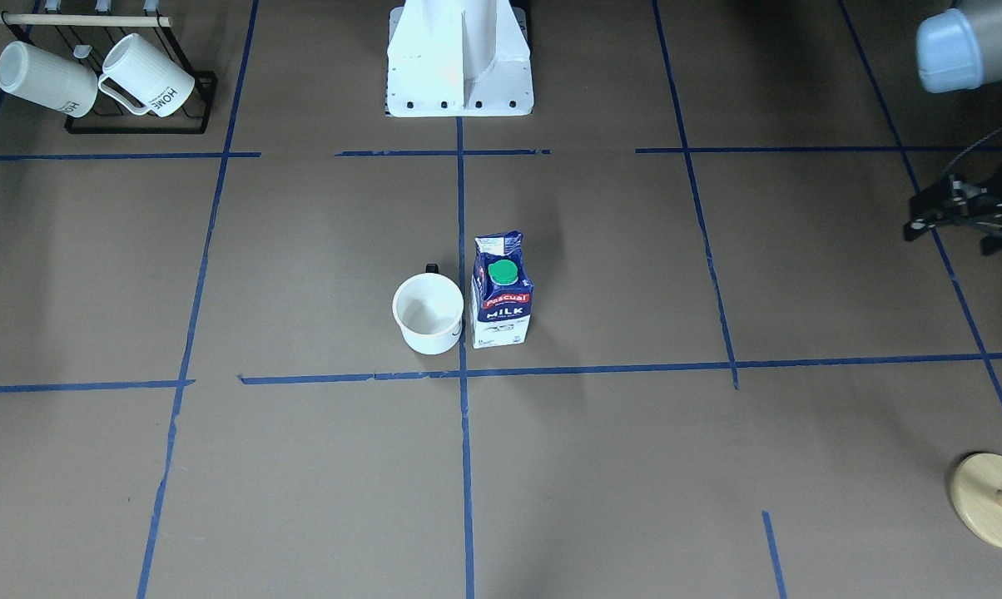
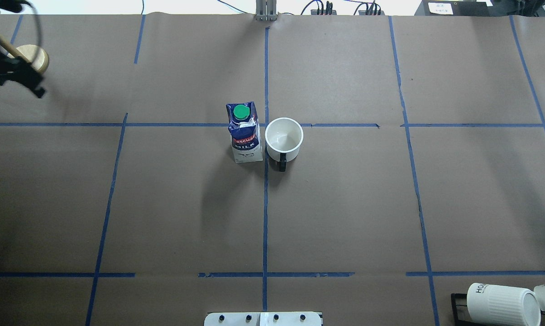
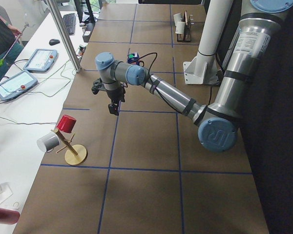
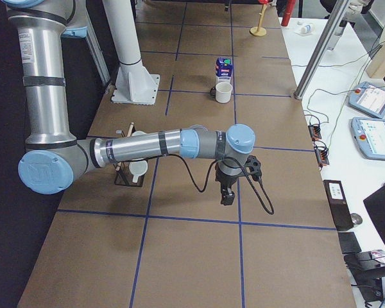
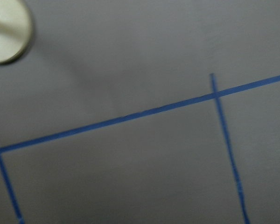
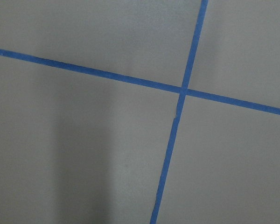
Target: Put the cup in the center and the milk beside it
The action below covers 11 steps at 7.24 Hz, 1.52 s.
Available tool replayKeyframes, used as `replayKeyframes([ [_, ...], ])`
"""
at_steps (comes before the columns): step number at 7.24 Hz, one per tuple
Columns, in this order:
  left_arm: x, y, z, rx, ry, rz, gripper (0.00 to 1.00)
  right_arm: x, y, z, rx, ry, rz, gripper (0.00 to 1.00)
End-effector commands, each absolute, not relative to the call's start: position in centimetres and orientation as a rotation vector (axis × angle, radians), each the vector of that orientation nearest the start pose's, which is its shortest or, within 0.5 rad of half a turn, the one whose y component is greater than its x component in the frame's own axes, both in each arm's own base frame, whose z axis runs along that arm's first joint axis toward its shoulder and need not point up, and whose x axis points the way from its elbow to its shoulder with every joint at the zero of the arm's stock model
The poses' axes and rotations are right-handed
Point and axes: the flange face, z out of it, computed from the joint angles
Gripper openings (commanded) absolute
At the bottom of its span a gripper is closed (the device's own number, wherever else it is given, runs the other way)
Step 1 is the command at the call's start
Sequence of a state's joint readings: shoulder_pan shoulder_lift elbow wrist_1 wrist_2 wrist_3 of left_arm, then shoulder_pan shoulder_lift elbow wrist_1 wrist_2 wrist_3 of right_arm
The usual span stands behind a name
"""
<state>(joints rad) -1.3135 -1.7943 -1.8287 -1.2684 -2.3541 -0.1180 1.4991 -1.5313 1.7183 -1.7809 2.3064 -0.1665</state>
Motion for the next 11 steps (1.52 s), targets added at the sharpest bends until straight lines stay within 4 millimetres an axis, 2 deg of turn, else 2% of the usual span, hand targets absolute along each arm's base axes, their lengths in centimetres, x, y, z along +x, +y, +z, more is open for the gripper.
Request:
replayKeyframes([
  [1,3.8,-51.6,51.5,0.025,0.794,0.220,1.00,3.6,-50.1,59.3,0.012,-0.738,-0.207,1.00],
  [2,1.9,-50.9,54.0,0.056,0.791,0.281,1.00,3.6,-50.1,59.3,0.012,-0.738,-0.206,1.00],
  [3,0.4,-49.4,57.3,0.019,0.788,0.267,1.00,3.8,-50.1,59.3,0.014,-0.738,-0.202,1.00],
  [4,0.3,-48.5,57.7,0.011,0.794,0.261,1.00,3.9,-50.0,59.4,0.011,-0.738,-0.200,1.00],
  [5,0.4,-48.6,59.2,-0.024,0.784,0.243,1.00,4.0,-49.9,59.3,0.013,-0.738,-0.199,1.00],
  [8,-0.1,-48.4,60.9,-0.043,0.787,0.225,1.00,3.9,-49.9,59.5,0.009,-0.738,-0.196,1.00],
  [9,-0.1,-48.8,60.6,-0.038,0.781,0.227,1.00,3.9,-49.9,59.5,0.009,-0.738,-0.196,1.00],
  [11,-0.1,-48.4,61.3,-0.050,0.779,0.223,1.00,3.9,-49.9,59.5,0.008,-0.738,-0.195,1.00],
])
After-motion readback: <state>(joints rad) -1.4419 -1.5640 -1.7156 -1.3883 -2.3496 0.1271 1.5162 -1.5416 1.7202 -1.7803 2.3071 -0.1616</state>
